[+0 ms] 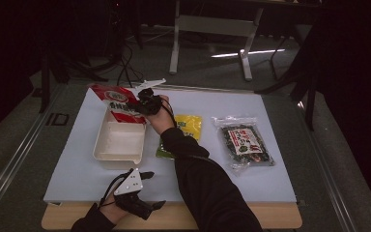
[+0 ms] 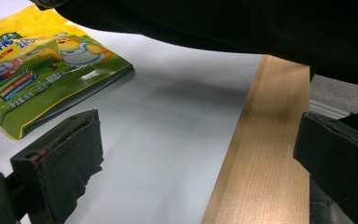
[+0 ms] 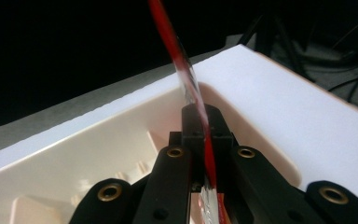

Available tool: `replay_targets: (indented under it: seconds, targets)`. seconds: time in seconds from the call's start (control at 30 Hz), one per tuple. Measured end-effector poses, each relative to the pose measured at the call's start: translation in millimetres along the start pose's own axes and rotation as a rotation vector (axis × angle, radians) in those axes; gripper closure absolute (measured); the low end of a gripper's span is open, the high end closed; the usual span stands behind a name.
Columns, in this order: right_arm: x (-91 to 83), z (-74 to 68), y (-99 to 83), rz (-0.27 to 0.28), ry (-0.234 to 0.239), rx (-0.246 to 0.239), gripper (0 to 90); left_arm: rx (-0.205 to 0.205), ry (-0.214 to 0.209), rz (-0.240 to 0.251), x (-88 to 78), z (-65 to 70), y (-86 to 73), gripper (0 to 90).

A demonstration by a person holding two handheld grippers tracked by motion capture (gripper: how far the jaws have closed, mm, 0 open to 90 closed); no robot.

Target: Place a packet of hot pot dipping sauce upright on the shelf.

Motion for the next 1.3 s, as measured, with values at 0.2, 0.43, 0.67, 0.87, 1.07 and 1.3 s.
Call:
replay_targets:
  seconds: [0.2,0.43,0.67,0.87,1.07,1.3]
  targets:
    - [-1.9,1.0,1.6,0.017,-0.004,0.018,89.8,0.002,-0.002,0.001,0.4,0.4,0.5,2.3]
    - [0.5,2.6,-2.5,0.018,0.011,0.050,89.8,0.002,-0.001,-0.001,0.6,0.4,0.2,2.3]
    - [0.4,3.2,-4.9,0.030,0.020,0.071,89.8,0.003,-0.002,-0.003,0.9,0.4,0.0,2.3]
    - [2.2,3.6,-9.5,0.027,0.020,0.089,89.7,0.002,-0.002,-0.003,0.6,0.2,0.1,2.3]
    - [2.0,1.9,-10.1,0.037,0.021,0.083,89.8,0.005,-0.006,-0.006,0.8,1.0,0.0,2.3]
    - [-6.5,-2.0,1.7,0.108,-0.002,0.052,90.0,0.003,-0.007,-0.004,0.7,0.3,0.1,2.3]
Point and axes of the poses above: each handheld gripper's, and its own axes: x roughly forward along the jaws, y roughly out of its top, z roughly to its right, the point moved 6 cm from there along x, roughly forward along the jaws, and after that the axes turned 10 degrees about -x, right-handed, at the moved point
